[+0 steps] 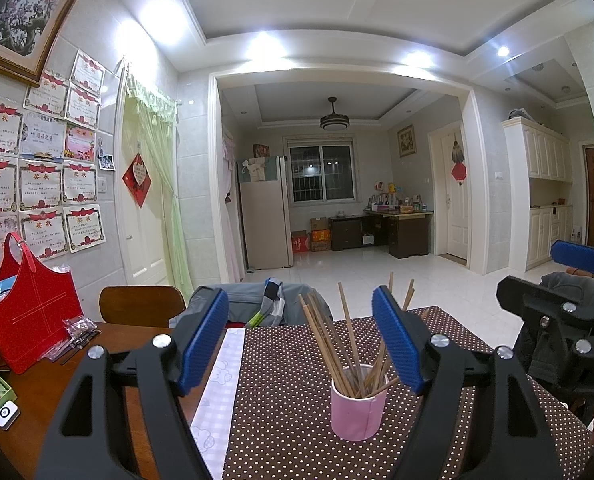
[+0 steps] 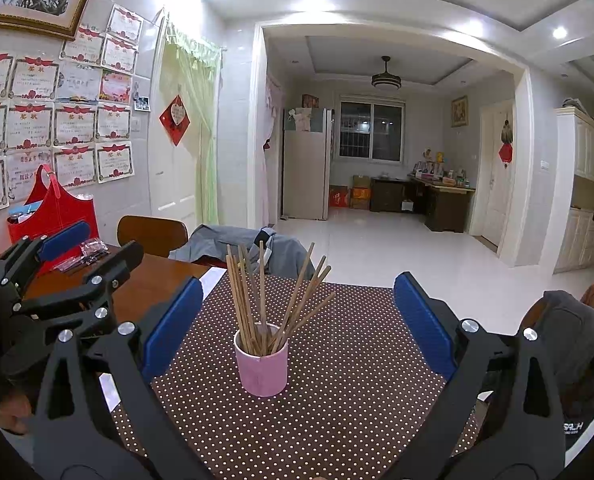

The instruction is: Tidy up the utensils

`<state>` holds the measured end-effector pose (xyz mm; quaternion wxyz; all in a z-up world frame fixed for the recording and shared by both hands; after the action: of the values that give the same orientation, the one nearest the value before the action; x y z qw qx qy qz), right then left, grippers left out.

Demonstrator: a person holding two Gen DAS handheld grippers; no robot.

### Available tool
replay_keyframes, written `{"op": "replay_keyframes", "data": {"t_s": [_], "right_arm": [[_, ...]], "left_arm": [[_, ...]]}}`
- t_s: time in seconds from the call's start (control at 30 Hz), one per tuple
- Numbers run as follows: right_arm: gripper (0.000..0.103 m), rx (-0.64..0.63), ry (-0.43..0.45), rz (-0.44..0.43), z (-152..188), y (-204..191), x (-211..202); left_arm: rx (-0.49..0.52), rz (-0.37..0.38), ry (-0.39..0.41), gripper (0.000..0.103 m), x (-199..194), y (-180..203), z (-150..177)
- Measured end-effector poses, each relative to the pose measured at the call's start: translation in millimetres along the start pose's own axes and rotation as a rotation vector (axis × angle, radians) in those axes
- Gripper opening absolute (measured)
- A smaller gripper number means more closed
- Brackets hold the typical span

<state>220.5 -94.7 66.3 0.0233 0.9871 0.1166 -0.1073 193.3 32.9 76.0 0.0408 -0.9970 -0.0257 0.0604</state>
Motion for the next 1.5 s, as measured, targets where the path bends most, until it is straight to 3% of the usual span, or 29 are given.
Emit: {"op": "replay_keyframes", "data": {"t_s": [1.5], "right_arm": [[0.094, -0.009, -0.01, -0.004, 0.2, 3.1, -0.5]], "left_arm": [[0.002, -0.002, -0.004, 0.073, -1.3, -2.9, 1.9]]}}
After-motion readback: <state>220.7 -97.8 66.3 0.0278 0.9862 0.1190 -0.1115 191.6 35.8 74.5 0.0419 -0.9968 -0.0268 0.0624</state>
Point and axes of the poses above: each gripper's, at about its wrist camera, not at the fingertips, and x roughly the way its jaws point, y to its right, z to its underside, the point moved 4 cm from there along x, roughly the way its jaws point
